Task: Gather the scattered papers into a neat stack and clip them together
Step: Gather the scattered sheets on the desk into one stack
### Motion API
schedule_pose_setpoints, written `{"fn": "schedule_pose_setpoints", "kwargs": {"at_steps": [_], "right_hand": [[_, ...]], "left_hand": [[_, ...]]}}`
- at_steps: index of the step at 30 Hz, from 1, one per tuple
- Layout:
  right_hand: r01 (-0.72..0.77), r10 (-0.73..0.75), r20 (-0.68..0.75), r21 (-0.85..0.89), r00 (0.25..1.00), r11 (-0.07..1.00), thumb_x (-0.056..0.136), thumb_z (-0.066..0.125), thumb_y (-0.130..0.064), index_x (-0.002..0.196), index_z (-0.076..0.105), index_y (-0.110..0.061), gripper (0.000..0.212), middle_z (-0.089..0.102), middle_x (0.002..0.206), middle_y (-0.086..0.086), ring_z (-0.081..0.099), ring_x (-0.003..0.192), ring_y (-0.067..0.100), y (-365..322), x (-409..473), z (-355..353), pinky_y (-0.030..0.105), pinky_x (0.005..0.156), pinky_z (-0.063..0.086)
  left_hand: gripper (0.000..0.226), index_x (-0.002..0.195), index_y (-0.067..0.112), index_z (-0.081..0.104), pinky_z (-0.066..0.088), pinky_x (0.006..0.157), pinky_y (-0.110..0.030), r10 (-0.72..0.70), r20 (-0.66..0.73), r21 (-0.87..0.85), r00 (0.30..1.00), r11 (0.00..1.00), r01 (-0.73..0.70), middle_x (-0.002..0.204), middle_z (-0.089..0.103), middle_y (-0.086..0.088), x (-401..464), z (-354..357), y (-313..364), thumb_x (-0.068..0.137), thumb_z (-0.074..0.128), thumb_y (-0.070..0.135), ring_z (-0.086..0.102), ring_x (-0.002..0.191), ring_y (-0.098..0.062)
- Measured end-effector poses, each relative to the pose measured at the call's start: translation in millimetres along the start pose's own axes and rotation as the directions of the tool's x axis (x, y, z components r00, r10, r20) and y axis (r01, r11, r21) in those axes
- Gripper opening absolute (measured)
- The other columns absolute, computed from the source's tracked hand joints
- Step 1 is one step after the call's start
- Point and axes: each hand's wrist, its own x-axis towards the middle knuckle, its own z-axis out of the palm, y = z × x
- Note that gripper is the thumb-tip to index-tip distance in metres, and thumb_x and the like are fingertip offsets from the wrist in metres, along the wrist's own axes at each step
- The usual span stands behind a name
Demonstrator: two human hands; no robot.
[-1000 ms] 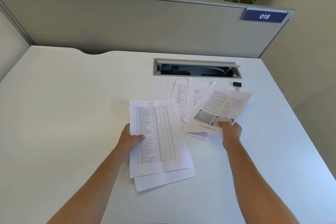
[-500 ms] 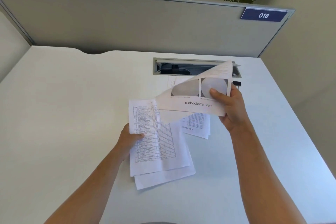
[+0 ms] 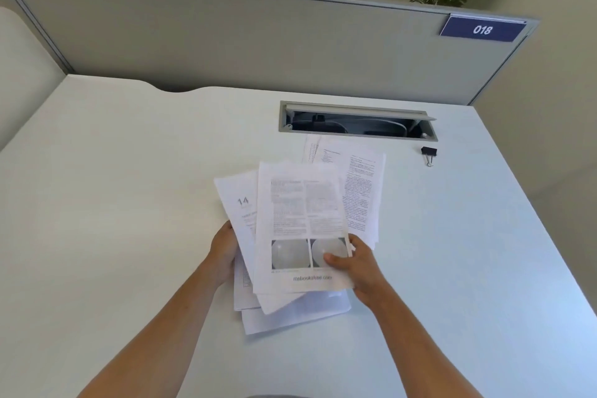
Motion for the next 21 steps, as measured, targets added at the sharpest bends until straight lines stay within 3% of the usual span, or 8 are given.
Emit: {"fn": "schedule_pose_setpoints", "kwargs": {"at_steps": [2,4,6,9,12,15,18,21], "right_hand": [[-0.001,0.002,0.010,-0.132,1.000,0.991,0.072,0.082,0.005,0.118,0.059,-0.016,0.056,0.071,0.117,0.015,0.071,0.101,0.030,13.6,2.4,0.0,0.047,0.084,0.060],[0.026,-0.023,0.013,-0.341,1.000,0.940,0.073,0.082,-0.006,0.123,0.057,-0.021,0.059,0.069,0.123,0.006,0.068,0.106,0.023,18.5,3.3,0.2,0.044,0.092,0.057],[0.063,-0.048,0.041,-0.568,0.998,0.821,0.075,0.080,-0.016,0.131,0.052,-0.023,0.063,0.064,0.127,-0.005,0.063,0.110,0.016,15.3,2.3,2.2,0.034,0.095,0.052],[0.104,-0.054,0.089,-0.809,0.995,0.579,0.074,0.078,-0.035,0.134,0.049,-0.026,0.067,0.063,0.126,-0.006,0.060,0.112,0.020,7.2,1.4,5.7,0.033,0.092,0.049],[0.109,-0.047,0.099,-0.922,0.994,0.373,0.075,0.073,-0.055,0.132,0.048,-0.029,0.067,0.058,0.128,-0.005,0.055,0.119,0.021,1.7,4.5,6.6,0.037,0.095,0.046],[0.073,-0.121,0.026,-0.910,0.992,0.408,0.080,0.065,-0.063,0.132,0.051,-0.027,0.065,0.054,0.128,-0.001,0.053,0.121,0.021,-4.3,9.3,4.3,0.039,0.094,0.046],[-0.007,-0.333,-0.198,-0.868,0.922,0.496,0.087,0.060,-0.059,0.134,0.052,-0.017,0.063,0.056,0.131,0.007,0.048,0.125,0.027,-9.1,17.0,-0.9,0.043,0.095,0.046],[-0.165,-0.352,-0.395,-0.829,0.849,0.534,0.087,0.062,-0.054,0.135,0.045,-0.007,0.069,0.053,0.132,0.018,0.045,0.124,0.036,-16.6,30.5,-5.5,0.047,0.098,0.042]], "left_hand": [[0.045,0.097,0.019,0.072,0.055,0.083,-0.041,-0.038,-0.026,-0.090,0.999,0.995,0.035,0.094,0.077,-0.007,-0.6,0.5,-1.2,0.094,0.049,0.057,0.071,0.086,-0.027],[0.070,0.107,0.024,0.071,0.053,0.092,-0.045,-0.062,0.011,-0.174,0.998,0.983,0.062,0.103,0.076,-0.006,4.3,-2.2,-2.6,0.085,0.033,0.078,0.070,0.096,-0.029],[0.075,0.117,0.026,0.069,0.050,0.098,-0.048,-0.050,0.048,-0.155,0.998,0.986,0.057,0.110,0.075,-0.004,4.9,-3.3,-2.1,0.077,0.040,0.083,0.070,0.105,-0.028],[0.045,0.119,0.027,0.066,0.048,0.102,-0.045,0.112,0.054,0.045,0.992,0.992,-0.114,0.116,0.073,0.004,3.5,-0.1,-2.1,0.081,0.074,0.048,0.067,0.112,-0.021],[0.044,0.110,0.028,0.066,0.052,0.094,-0.037,0.235,0.045,0.116,0.971,0.964,-0.238,0.111,0.071,0.008,0.7,4.0,-2.6,0.075,0.083,0.007,0.066,0.108,-0.017],[0.052,0.106,0.027,0.064,0.052,0.083,-0.031,0.276,0.042,0.116,0.960,0.953,-0.279,0.104,0.068,0.012,-0.4,4.9,-3.1,0.072,0.078,-0.010,0.065,0.103,-0.019],[0.053,0.103,0.031,0.063,0.051,0.086,-0.033,0.293,0.048,0.144,0.955,0.944,-0.297,0.105,0.068,0.013,0.8,1.4,-4.0,0.073,0.077,-0.011,0.065,0.101,-0.017],[0.053,0.110,0.028,0.062,0.051,0.094,-0.040,0.290,0.042,0.158,0.956,0.943,-0.293,0.114,0.069,0.004,5.2,-3.4,-5.9,0.074,0.078,-0.008,0.064,0.109,-0.022]]}}
